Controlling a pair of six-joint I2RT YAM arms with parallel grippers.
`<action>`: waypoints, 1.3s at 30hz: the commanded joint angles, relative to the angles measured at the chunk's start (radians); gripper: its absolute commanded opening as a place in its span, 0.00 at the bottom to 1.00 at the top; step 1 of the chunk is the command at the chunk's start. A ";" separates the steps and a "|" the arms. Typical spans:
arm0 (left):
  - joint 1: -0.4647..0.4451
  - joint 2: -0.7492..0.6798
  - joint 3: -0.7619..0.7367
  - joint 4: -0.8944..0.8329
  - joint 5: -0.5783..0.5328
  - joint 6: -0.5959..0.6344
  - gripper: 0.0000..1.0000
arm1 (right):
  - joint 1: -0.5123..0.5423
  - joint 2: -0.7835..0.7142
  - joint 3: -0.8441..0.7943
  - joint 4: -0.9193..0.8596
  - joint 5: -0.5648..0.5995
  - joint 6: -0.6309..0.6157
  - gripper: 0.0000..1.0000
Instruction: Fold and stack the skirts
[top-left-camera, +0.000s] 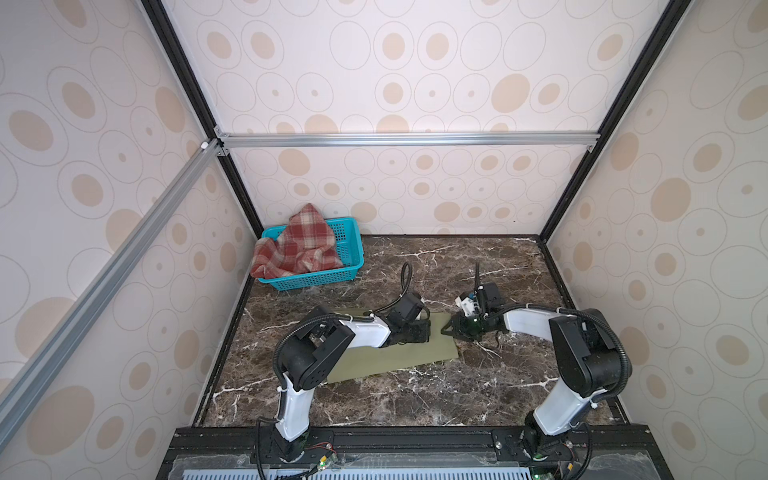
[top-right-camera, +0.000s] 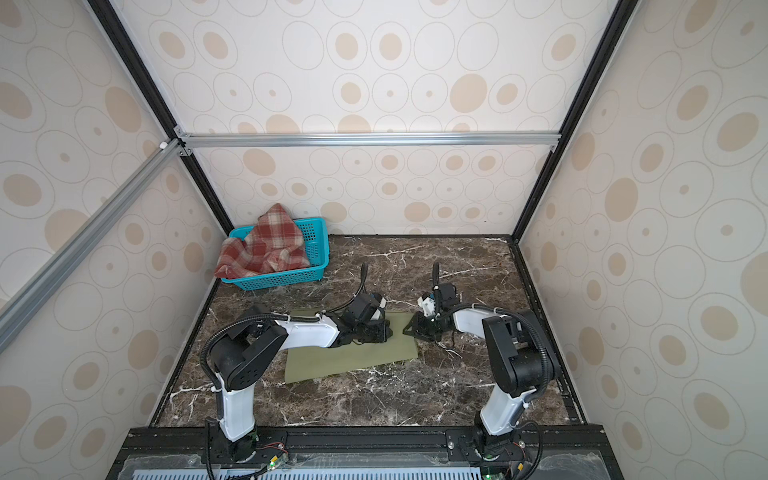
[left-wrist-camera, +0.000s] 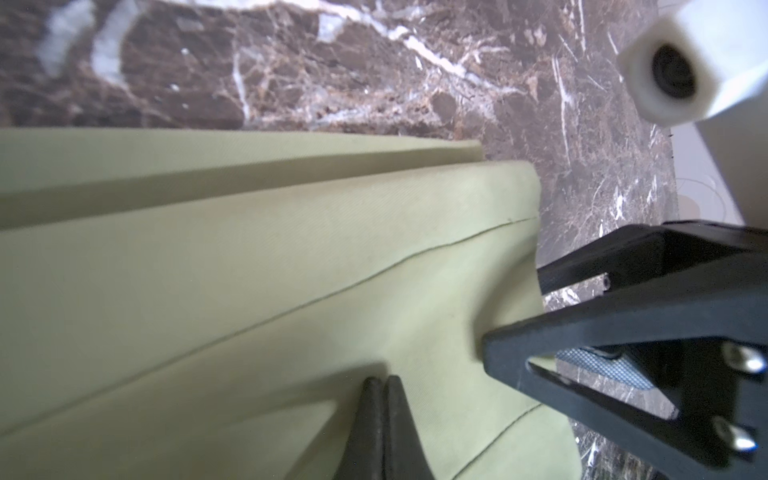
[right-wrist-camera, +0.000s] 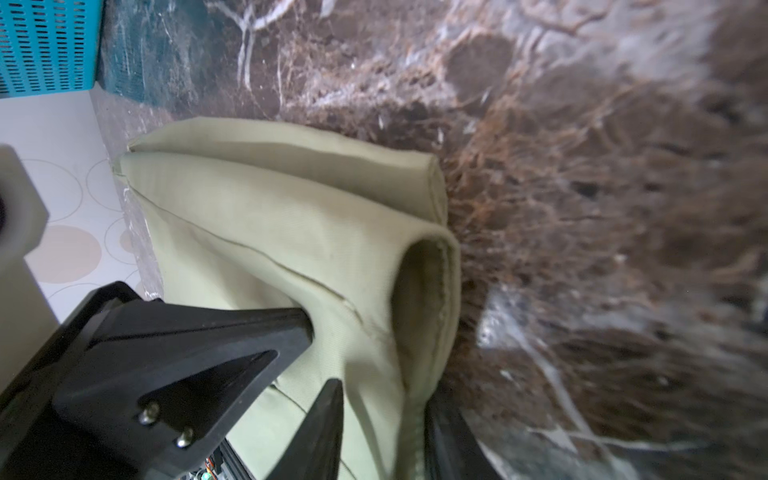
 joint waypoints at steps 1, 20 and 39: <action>-0.016 0.022 0.003 -0.002 0.015 -0.009 0.00 | 0.002 0.006 -0.045 -0.151 0.154 -0.018 0.36; -0.016 0.022 0.003 -0.013 0.011 -0.008 0.00 | 0.084 0.064 -0.063 -0.099 0.074 0.004 0.39; 0.058 -0.160 -0.055 -0.128 -0.085 0.041 0.00 | 0.074 -0.046 0.042 -0.265 0.225 -0.022 0.00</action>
